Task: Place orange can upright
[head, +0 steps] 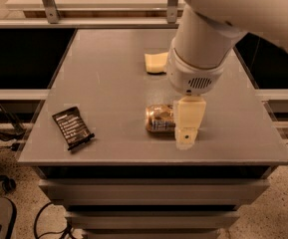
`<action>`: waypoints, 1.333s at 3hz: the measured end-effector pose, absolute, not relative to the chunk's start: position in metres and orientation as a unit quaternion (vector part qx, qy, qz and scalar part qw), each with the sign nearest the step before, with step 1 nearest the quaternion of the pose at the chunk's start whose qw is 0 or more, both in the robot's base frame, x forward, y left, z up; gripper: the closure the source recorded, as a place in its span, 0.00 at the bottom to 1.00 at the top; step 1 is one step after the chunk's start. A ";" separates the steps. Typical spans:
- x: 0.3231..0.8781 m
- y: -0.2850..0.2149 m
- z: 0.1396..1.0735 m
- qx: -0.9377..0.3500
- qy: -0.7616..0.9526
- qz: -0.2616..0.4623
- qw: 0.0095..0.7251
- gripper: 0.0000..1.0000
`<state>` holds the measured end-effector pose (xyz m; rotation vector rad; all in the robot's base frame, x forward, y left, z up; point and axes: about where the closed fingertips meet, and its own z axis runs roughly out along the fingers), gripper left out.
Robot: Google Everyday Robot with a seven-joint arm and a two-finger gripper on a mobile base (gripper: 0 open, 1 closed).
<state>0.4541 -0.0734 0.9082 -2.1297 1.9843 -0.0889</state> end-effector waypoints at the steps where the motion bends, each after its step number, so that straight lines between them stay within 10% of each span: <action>1: 0.457 -0.056 0.891 -0.732 0.670 -0.025 0.118 0.00; 4: 0.471 -0.021 0.853 -0.740 0.657 -0.017 0.141 0.00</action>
Offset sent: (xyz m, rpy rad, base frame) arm 0.0121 0.0492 -0.0534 0.0463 -0.0079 0.0419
